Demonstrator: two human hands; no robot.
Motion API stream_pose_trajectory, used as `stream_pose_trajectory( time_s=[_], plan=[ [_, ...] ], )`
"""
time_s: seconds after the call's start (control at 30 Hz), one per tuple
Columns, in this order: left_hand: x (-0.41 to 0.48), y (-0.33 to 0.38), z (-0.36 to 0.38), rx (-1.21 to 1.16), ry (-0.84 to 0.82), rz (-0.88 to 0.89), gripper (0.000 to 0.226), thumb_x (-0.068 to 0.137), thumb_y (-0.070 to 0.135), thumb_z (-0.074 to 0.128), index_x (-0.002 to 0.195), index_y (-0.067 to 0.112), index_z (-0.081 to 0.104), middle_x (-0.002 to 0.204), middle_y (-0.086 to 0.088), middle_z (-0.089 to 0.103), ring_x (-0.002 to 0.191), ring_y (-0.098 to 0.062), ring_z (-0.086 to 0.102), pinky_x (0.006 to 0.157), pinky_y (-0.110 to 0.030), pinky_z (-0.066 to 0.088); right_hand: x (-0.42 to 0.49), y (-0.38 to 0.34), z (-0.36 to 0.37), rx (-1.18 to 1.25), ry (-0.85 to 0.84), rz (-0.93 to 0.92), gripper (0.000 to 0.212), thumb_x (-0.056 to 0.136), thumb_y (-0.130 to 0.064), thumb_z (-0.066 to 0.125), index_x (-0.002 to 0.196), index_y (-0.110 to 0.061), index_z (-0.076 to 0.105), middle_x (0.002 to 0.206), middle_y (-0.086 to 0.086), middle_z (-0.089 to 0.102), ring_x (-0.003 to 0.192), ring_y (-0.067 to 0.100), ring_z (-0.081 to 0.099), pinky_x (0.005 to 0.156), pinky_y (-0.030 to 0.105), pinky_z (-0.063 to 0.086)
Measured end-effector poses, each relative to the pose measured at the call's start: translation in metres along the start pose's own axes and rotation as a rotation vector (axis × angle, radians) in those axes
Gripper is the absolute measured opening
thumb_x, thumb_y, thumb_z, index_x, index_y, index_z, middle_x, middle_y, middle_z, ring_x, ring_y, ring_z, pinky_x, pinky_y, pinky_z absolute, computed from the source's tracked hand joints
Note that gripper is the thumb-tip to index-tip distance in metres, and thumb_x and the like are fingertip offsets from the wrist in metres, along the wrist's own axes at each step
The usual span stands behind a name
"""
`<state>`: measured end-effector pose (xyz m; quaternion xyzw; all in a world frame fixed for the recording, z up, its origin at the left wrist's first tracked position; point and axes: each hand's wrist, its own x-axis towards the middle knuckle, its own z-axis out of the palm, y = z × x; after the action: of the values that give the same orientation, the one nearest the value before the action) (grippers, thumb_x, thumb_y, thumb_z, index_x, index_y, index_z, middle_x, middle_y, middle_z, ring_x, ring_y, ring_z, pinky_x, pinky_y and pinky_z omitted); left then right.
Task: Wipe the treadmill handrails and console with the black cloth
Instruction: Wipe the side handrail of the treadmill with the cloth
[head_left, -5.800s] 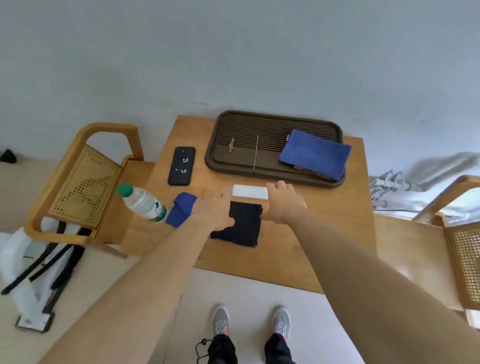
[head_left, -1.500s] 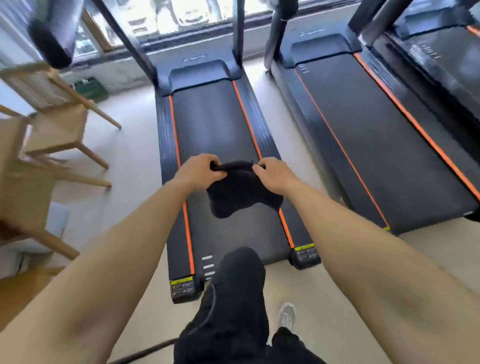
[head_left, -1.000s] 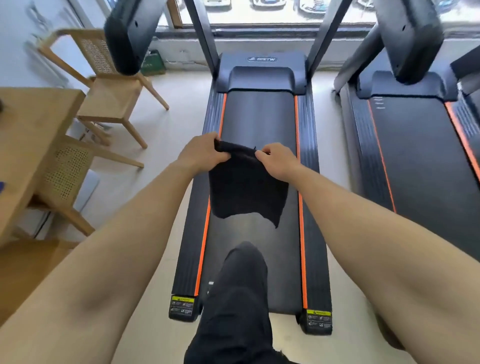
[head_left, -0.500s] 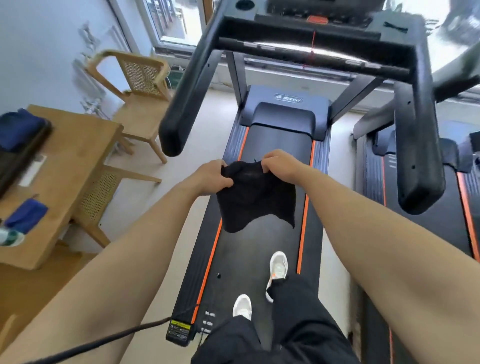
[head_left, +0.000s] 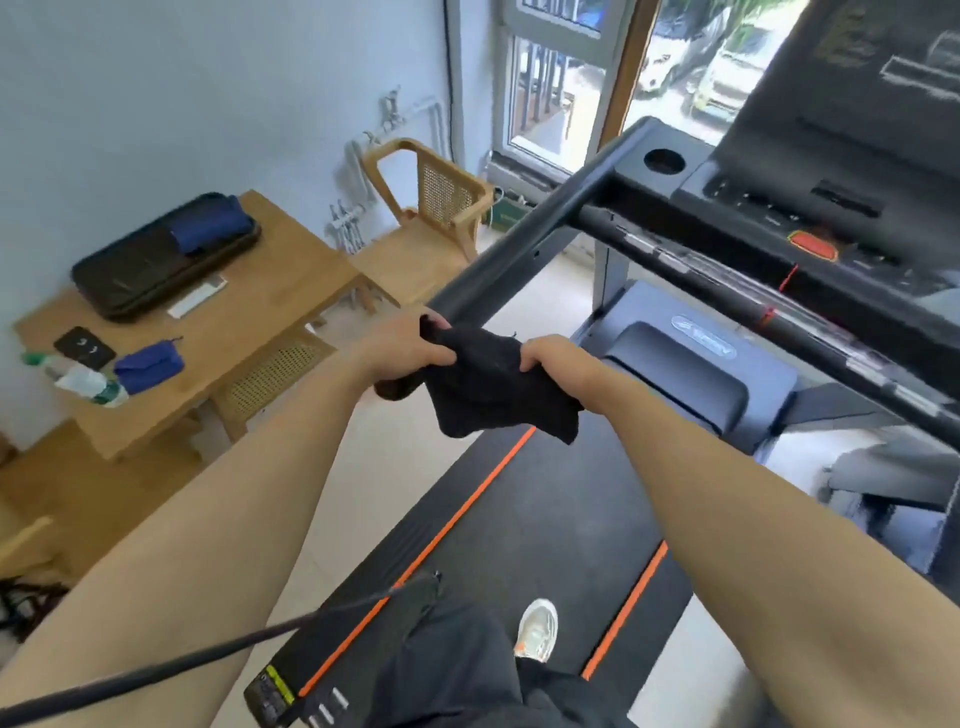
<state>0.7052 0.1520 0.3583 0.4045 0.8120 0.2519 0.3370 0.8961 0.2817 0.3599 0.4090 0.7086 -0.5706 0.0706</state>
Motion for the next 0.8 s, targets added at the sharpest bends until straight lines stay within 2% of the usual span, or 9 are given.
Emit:
stream_pose_trajectory(
  time_s=[0.13, 0.2, 0.27, 0.37, 0.43, 0.53, 0.6, 0.7, 0.8],
  plan=[
    [0.01, -0.009, -0.029, -0.221, 0.146, -0.093, 0.02, 0.084, 0.009, 0.063, 0.096, 0.026, 0.067, 0.086, -0.002, 0.065, 0.075, -0.017, 0.056, 0.064, -0.031, 0.045, 0.046, -0.04, -0.014, -0.086, -0.08, -0.149, 0.022, 0.073, -0.008, 0.048, 0.062, -0.021, 0.033, 0.057, -0.005, 0.031, 0.055, 0.016, 0.028, 0.049, 0.029, 0.02],
    [0.019, -0.023, -0.041, -0.26, 0.224, -0.16, 0.012, 0.085, 0.01, 0.066, 0.095, 0.016, 0.067, 0.08, -0.003, 0.062, 0.071, -0.019, 0.053, 0.06, -0.031, 0.043, 0.075, -0.063, -0.02, -0.156, -0.131, -0.179, 0.021, 0.071, -0.008, 0.048, 0.061, -0.022, 0.036, 0.059, -0.003, 0.032, 0.055, 0.017, 0.029, 0.044, 0.026, 0.017],
    [0.033, -0.041, -0.047, -0.309, 0.287, -0.233, 0.022, 0.084, 0.018, 0.072, 0.102, 0.009, 0.065, 0.078, -0.001, 0.059, 0.071, -0.019, 0.053, 0.059, -0.03, 0.041, 0.106, -0.087, -0.021, -0.238, -0.139, -0.194, 0.017, 0.075, -0.007, 0.05, 0.067, -0.02, 0.044, 0.066, -0.001, 0.039, 0.059, 0.017, 0.036, 0.044, 0.026, 0.023],
    [0.058, -0.063, -0.049, -0.359, 0.385, -0.32, 0.024, 0.084, 0.019, 0.075, 0.103, 0.009, 0.064, 0.085, 0.0, 0.064, 0.077, -0.016, 0.059, 0.062, -0.028, 0.041, 0.157, -0.116, -0.013, -0.293, -0.16, -0.225, 0.004, 0.084, -0.017, 0.054, 0.087, -0.019, 0.052, 0.085, -0.001, 0.05, 0.08, 0.019, 0.048, 0.066, 0.032, 0.04],
    [0.078, -0.074, -0.047, -0.379, 0.476, -0.379, 0.02, 0.086, 0.016, 0.073, 0.1, 0.007, 0.063, 0.09, -0.003, 0.066, 0.081, -0.018, 0.061, 0.064, -0.031, 0.045, 0.188, -0.129, -0.007, -0.395, -0.172, -0.248, 0.019, 0.085, -0.022, 0.055, 0.105, -0.021, 0.054, 0.092, -0.002, 0.052, 0.085, 0.018, 0.051, 0.08, 0.038, 0.045],
    [0.106, -0.083, -0.039, -0.37, 0.582, -0.477, 0.014, 0.087, 0.012, 0.067, 0.099, 0.009, 0.061, 0.09, -0.002, 0.066, 0.086, -0.024, 0.062, 0.064, -0.033, 0.046, 0.226, -0.138, 0.001, -0.552, -0.202, -0.297, 0.035, 0.088, -0.017, 0.052, 0.122, -0.02, 0.047, 0.106, 0.005, 0.056, 0.095, 0.023, 0.055, 0.083, 0.038, 0.043],
    [0.121, -0.089, -0.028, -0.316, 0.594, -0.561, 0.022, 0.088, 0.013, 0.064, 0.108, 0.012, 0.059, 0.102, -0.005, 0.065, 0.095, -0.027, 0.062, 0.069, -0.036, 0.047, 0.246, -0.132, 0.009, -0.741, -0.143, -0.378, 0.045, 0.087, -0.016, 0.053, 0.131, -0.021, 0.046, 0.124, 0.01, 0.054, 0.113, 0.031, 0.052, 0.091, 0.042, 0.042],
    [0.132, -0.085, -0.009, -0.122, 0.66, -0.689, 0.063, 0.087, 0.023, 0.068, 0.142, 0.014, 0.039, 0.142, -0.01, 0.042, 0.119, -0.033, 0.053, 0.088, -0.044, 0.05, 0.253, -0.11, 0.021, -1.044, 0.135, -0.679, 0.057, 0.082, -0.026, 0.058, 0.138, -0.017, 0.049, 0.134, 0.011, 0.049, 0.122, 0.036, 0.045, 0.098, 0.047, 0.037],
    [0.126, -0.076, 0.016, 0.041, 0.732, -0.466, 0.071, 0.086, 0.042, 0.064, 0.146, 0.019, 0.033, 0.15, -0.006, 0.035, 0.127, -0.028, 0.047, 0.093, -0.043, 0.05, 0.252, -0.077, 0.025, -1.091, -0.134, -0.862, 0.068, 0.081, -0.054, 0.053, 0.138, -0.015, 0.053, 0.135, 0.007, 0.056, 0.124, 0.031, 0.051, 0.103, 0.044, 0.04]
  ],
)
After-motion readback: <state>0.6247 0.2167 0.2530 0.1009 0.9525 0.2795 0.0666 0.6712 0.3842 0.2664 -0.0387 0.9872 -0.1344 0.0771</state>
